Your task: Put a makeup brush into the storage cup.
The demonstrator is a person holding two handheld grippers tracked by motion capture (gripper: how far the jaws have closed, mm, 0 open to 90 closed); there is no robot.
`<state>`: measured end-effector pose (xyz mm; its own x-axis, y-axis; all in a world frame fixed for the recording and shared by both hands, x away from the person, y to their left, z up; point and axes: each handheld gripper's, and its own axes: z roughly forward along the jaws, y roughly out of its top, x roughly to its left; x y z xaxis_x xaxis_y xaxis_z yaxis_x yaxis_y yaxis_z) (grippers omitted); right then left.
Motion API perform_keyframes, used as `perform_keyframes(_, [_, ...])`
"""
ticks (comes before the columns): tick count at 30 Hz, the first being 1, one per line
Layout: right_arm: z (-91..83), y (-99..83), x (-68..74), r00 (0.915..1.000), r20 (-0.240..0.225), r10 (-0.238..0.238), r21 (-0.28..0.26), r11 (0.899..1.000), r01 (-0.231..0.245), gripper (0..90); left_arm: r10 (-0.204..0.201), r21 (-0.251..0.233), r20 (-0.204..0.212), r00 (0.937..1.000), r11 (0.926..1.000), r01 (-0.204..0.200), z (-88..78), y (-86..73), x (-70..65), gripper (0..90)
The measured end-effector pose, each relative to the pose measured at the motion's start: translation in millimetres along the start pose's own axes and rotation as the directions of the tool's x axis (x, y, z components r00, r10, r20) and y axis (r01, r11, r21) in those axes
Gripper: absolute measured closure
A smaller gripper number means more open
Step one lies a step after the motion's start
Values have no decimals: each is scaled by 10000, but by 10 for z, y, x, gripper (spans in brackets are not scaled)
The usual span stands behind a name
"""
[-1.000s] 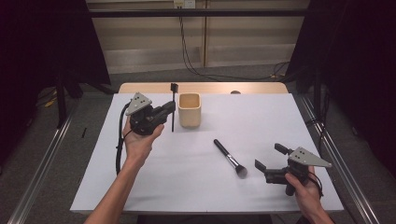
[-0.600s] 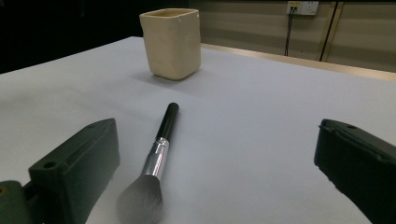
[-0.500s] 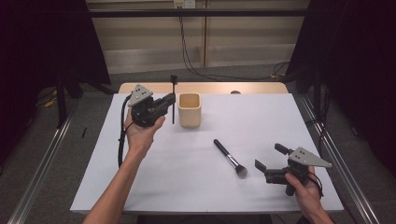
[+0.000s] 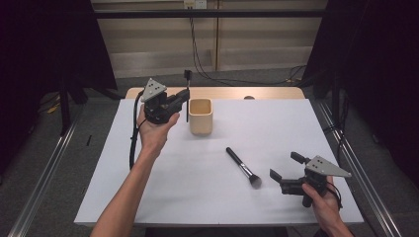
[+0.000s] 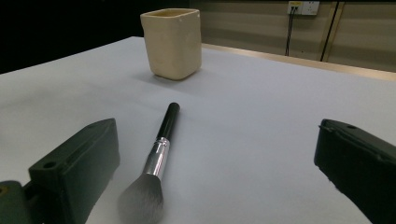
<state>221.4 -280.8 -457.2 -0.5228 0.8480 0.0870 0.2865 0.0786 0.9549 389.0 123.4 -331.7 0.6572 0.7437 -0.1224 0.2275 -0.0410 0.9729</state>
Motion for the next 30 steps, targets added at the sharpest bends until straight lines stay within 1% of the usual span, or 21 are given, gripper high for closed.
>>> perform_keyframes(1, [1,-1,-3,10000,21,-33,17,10000,33,0,-72,-20,-20,10000,10000,72,25,4,-11,862])
perform_keyframes(4, [1,1,-4,10000,8,-45,21,10000,45,0,21,23,-26,10000,10000,-21,54,6,-14,862])
perform_keyframes(6, [0,1,-1,10000,8,-23,16,10000,23,0,-3,-19,-68,10000,10000,3,88,10,-5,862])
perform_keyframes(9, [-2,1,-2,10000,13,19,-2,10000,-19,0,-130,-132,-95,9999,9998,129,156,12,16,862])
perform_keyframes(13, [-3,-1,-4,10000,1,35,16,10000,-35,0,-105,-118,-208,9997,9999,103,206,7,30,862])
perform_keyframes(14, [-3,-2,-7,10000,-17,-25,41,10000,25,0,-75,-120,-228,9997,9999,73,221,7,37,862])
perform_keyframes(15, [-3,-1,-6,10000,-20,20,34,10000,-19,0,-200,-117,-224,9995,9997,197,253,6,41,862])
perform_keyframes(20, [-4,-1,-5,10000,-13,19,15,10000,-19,0,-103,-90,-180,9998,9999,101,312,20,61,862])
perform_keyframes(21, [-5,-1,-4,10000,-5,16,16,10000,-16,0,-216,-122,-188,9996,9997,214,331,24,62,862])
perform_keyframes(25, [-6,-2,-5,10000,-11,26,13,10000,-26,0,-19,-75,-194,9998,10000,18,428,42,77,862])
perform_keyframes(30, [-15,-4,-10,10000,24,16,29,10000,-16,0,-130,-40,-213,9997,9999,129,487,28,87,862])
